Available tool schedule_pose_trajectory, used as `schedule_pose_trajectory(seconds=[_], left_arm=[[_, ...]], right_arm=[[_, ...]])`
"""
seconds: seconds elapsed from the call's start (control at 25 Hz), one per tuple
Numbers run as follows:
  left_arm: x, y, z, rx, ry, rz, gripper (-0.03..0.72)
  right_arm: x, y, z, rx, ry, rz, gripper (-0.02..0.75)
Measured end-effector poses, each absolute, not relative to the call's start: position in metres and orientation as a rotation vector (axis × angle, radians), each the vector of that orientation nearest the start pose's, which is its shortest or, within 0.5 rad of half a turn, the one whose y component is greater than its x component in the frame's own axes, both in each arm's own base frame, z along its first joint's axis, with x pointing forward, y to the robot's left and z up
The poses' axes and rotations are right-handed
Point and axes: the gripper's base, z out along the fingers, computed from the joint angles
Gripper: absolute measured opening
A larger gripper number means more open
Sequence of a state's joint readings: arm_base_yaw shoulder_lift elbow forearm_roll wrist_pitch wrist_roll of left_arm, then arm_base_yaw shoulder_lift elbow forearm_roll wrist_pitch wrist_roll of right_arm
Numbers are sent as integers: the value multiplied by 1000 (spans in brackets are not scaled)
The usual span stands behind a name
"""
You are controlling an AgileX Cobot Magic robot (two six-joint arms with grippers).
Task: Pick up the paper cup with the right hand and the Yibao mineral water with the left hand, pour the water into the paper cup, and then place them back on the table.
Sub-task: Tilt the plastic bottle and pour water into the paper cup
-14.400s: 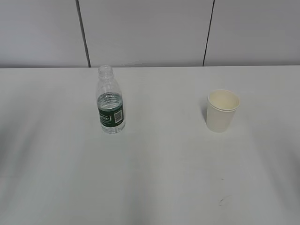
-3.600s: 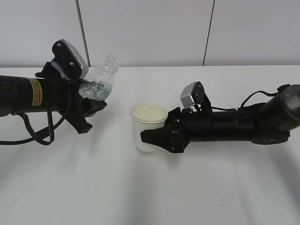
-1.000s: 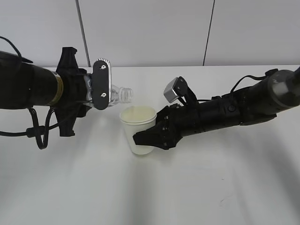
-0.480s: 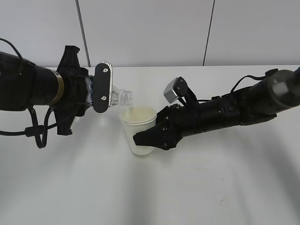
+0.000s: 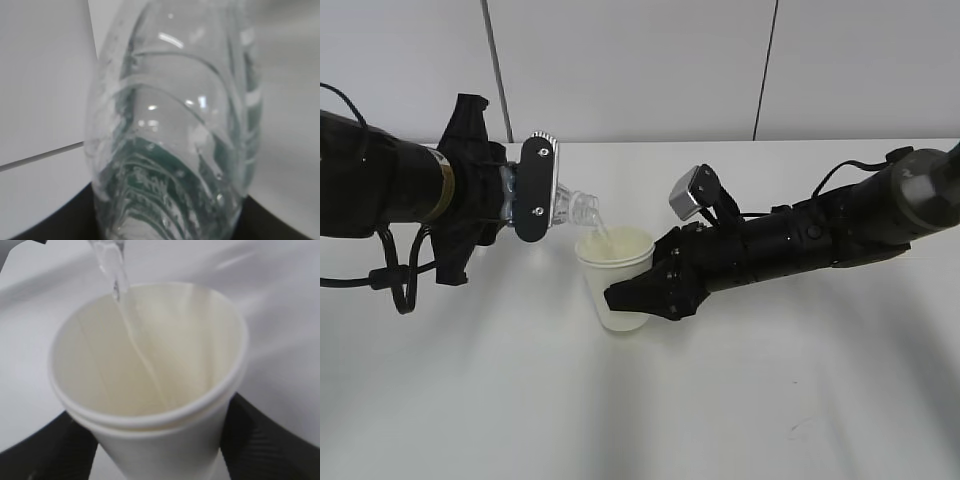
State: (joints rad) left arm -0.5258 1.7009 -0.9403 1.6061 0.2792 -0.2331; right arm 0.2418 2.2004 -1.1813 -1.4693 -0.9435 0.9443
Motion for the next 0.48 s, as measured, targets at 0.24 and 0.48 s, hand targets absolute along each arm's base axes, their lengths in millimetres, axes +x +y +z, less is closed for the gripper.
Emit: schedule_pose_trajectory(seconds=[0.24,0.48], left_arm=[[319,-155,206,1795,1464,784,342],[319,-155,206,1799,1458,793,342]], right_arm=[[373,168,102,-1128,1834,969,540],[373,168,102,-1128,1834,969,540]])
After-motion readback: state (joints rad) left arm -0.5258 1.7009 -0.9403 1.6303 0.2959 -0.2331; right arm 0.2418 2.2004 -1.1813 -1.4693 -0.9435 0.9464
